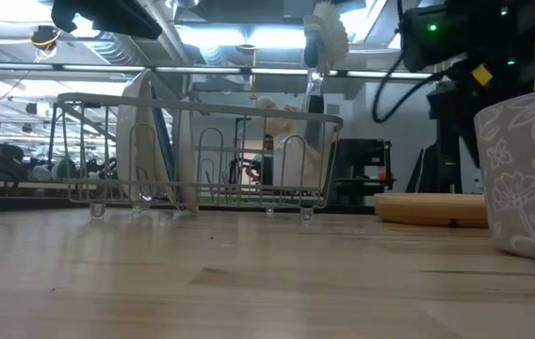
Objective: Sort dishes
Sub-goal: Put the peach plate in the dish rack
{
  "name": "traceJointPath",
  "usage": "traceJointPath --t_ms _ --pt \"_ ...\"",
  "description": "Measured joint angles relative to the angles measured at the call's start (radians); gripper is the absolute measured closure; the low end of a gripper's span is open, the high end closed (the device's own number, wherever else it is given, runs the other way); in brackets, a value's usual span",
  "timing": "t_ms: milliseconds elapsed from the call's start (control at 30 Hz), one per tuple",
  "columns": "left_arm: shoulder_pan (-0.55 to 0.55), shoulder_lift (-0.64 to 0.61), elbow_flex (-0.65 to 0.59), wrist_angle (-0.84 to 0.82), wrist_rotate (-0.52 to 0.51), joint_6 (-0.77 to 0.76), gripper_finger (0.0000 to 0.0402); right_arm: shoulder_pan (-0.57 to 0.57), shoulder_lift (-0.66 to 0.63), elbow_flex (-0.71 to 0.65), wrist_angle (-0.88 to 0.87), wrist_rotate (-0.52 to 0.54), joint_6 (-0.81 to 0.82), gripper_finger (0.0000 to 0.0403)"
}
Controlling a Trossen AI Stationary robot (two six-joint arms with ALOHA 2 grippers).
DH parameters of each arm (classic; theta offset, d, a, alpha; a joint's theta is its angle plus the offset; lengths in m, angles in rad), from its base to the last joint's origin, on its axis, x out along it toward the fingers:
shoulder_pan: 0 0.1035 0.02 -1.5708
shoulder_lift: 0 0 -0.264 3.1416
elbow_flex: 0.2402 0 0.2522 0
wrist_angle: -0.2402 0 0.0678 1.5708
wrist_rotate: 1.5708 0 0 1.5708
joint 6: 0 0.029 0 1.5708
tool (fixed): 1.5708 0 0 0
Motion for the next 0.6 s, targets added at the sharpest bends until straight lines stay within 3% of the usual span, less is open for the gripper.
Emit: traceJointPath --t_ms 300,600 --pt "0.000 0.000 0.000 0.000 0.000 -0.013 0.0311 0.000 0.043 0.000 0.080 -0.035 -0.060 0.0163" --pt "0.000 0.000 0.000 -0.003 0.000 -0.014 0.0311 0.000 0.075 -0.036 0.173 -0.097 -0.012 0.0239"
